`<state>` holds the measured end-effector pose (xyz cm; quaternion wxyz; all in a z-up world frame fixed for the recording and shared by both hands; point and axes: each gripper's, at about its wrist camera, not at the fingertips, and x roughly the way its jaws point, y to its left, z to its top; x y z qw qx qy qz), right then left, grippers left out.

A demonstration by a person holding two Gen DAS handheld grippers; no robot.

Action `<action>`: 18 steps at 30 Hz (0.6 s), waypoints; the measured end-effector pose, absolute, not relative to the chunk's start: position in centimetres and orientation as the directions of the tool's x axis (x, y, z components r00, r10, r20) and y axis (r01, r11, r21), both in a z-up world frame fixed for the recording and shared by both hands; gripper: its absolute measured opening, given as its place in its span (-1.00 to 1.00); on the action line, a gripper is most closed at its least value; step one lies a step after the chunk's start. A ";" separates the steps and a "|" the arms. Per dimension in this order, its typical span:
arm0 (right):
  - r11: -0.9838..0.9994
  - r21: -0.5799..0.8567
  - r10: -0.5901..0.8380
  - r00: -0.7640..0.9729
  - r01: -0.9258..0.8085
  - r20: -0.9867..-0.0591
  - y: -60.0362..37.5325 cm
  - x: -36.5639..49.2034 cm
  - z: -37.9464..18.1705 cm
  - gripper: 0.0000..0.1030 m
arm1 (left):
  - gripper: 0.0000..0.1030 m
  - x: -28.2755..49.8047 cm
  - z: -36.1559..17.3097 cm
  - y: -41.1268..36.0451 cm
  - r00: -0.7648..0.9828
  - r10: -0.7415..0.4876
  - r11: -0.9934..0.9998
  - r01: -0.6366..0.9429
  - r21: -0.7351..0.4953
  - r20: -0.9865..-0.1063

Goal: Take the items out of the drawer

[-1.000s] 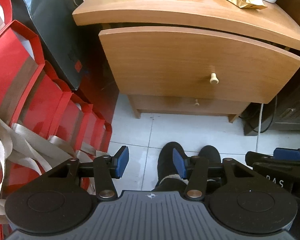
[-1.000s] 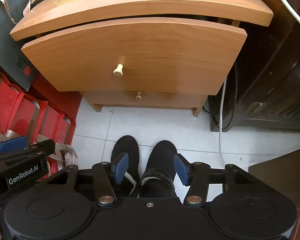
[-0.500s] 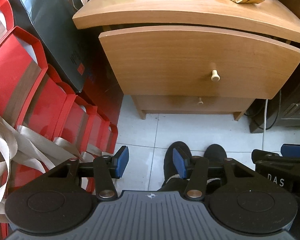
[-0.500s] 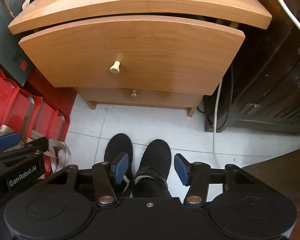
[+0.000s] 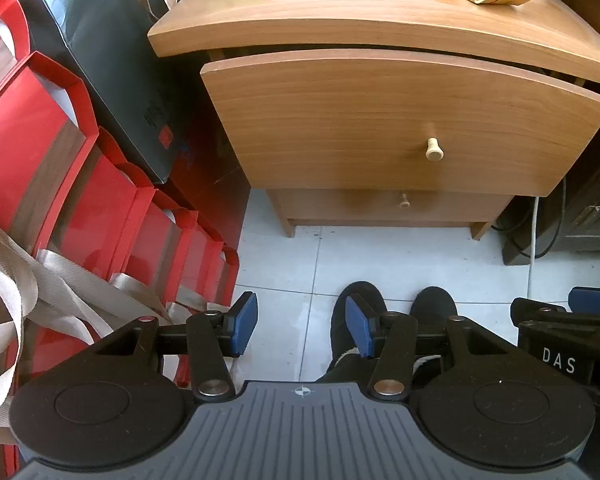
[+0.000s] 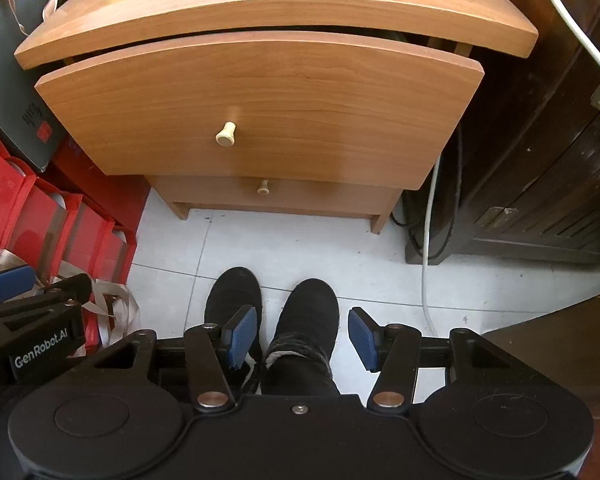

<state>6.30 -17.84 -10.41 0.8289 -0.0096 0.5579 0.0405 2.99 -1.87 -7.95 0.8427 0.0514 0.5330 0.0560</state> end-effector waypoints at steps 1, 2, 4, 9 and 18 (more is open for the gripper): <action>0.997 0.029 0.056 0.374 -0.078 -0.926 -17.8 6.3 -10.4 -0.04 | 0.01 3.0 -8.0 -1.9 0.426 0.150 0.988 -0.040 0.147 -0.892; 0.997 0.028 0.056 0.374 -0.078 -0.926 -17.9 6.3 -10.4 -0.04 | 0.01 3.0 -8.0 -1.9 0.426 0.151 0.988 -0.040 0.147 -0.892; 0.997 0.027 0.055 0.375 -0.078 -0.926 -17.9 6.3 -10.5 -0.04 | 0.01 3.0 -7.9 -1.9 0.426 0.151 0.988 -0.041 0.148 -0.892; 0.997 0.019 0.048 0.376 -0.080 -0.926 -17.8 6.2 -10.5 -0.04 | 0.01 3.0 -7.9 -1.9 0.426 0.148 0.989 -0.040 0.145 -0.893; 0.997 0.016 0.045 0.377 -0.080 -0.925 -17.7 6.2 -10.4 -0.03 | 0.01 2.9 -7.9 -1.9 0.425 0.149 0.989 -0.042 0.145 -0.893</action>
